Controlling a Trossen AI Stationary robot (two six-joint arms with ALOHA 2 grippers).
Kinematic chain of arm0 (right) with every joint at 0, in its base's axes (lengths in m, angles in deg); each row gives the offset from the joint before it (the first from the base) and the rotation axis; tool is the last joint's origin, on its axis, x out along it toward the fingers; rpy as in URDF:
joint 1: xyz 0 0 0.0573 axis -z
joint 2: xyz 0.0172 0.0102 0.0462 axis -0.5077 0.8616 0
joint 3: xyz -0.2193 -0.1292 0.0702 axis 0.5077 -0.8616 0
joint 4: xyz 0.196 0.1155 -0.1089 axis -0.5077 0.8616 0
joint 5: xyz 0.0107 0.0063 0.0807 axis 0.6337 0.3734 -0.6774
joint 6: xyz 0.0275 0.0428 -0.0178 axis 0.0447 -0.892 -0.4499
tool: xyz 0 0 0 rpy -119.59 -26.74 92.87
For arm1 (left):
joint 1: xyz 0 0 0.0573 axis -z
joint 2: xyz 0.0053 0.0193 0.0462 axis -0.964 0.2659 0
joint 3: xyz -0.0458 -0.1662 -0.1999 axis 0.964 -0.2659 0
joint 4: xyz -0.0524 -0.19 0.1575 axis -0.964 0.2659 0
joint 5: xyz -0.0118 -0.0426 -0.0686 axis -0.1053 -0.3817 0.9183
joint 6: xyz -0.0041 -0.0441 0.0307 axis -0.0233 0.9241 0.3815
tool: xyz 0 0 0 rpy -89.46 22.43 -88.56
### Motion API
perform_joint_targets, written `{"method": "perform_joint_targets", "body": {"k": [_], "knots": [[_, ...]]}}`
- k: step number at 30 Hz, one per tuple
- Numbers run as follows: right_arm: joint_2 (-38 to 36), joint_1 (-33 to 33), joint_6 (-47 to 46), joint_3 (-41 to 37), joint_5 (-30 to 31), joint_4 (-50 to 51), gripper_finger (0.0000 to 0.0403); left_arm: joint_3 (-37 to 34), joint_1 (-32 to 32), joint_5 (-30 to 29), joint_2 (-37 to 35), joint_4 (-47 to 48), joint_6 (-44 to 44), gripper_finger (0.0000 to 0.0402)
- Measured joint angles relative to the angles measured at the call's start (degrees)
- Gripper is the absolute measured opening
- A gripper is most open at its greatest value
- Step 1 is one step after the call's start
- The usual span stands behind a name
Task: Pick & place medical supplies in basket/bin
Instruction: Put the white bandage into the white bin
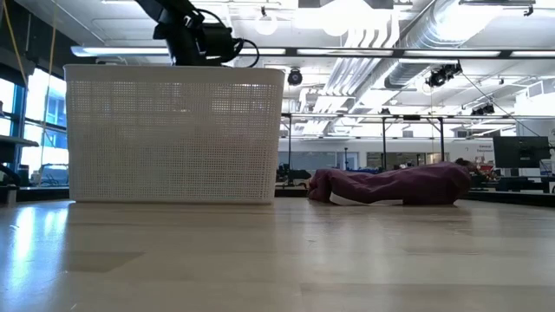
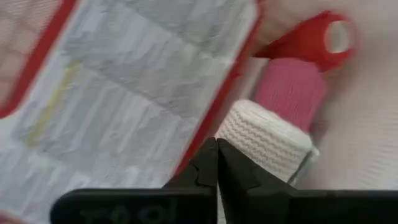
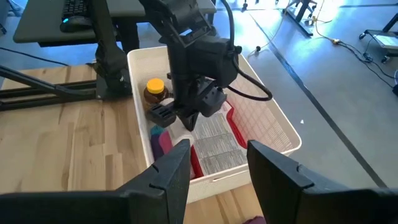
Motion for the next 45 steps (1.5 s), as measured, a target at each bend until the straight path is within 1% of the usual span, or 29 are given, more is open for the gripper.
{"method": "perform_joint_targets", "body": {"k": [4,8,11,14,17,20,22,24,26,29,32,36,41,45], "knots": [[0.0,0.0,0.1,0.0,1.14,0.02,0.0149,0.0,0.02,-7.1,0.04,0.56,0.5,0.0081],[0.0,0.02,0.09,0.0,1.23,0.15,0.0149,2.12,0.0,-7.73,0.11,1.31,3.19,0.0094],[0.0,0.02,0.28,0.0,1.24,0.43,0.0149,5.4,0.04,-5.93,0.04,1.43,3.36,0.0087],[0.0,0.02,0.85,0.0,1.26,0.42,0.0149,7.6,0.02,-3.37,0.02,1.12,3.97,0.0068],[0.0,0.09,0.98,0.0,1.3,0.42,0.0149,7.13,0.02,-2.23,0.03,0.75,4.45,0.0042],[0.0,0.31,0.98,0.0,1.29,0.43,0.0149,5.17,0.01,-3.35,1.25,1.11,4.21,0.0022],[0.0,0.31,1.08,0.0,1.36,0.42,0.0149,3.76,0.0,-3.0,2.46,1.53,4.3,0.0021],[0.0,0.31,1.11,0.0,1.37,0.43,0.0149,2.6,0.0,-1.18,3.33,1.01,4.53,0.0023],[0.0,0.31,1.15,0.0,1.37,0.42,0.0149,1.88,0.15,1.06,4.21,0.9,4.5,0.0038],[0.0,0.31,1.57,0.0,1.41,0.42,0.0149,1.66,1.59,1.76,5.73,1.42,4.49,0.007],[0.0,0.31,1.59,0.0,1.45,0.42,0.0149,1.62,2.35,2.05,6.12,2.33,4.27,0.008],[0.0,0.45,1.59,0.0,1.49,0.44,0.0149,2.0,3.44,2.64,6.18,4.27,4.51,0.006],[0.0,1.47,1.59,0.0,1.39,0.46,0.0149,5.0,3.43,3.49,6.32,13.08,4.51,0.0022],[0.0,2.73,1.59,0.0,0.48,0.46,0.0149,7.78,3.41,4.18,6.32,15.6,4.53,0.0025]]}}
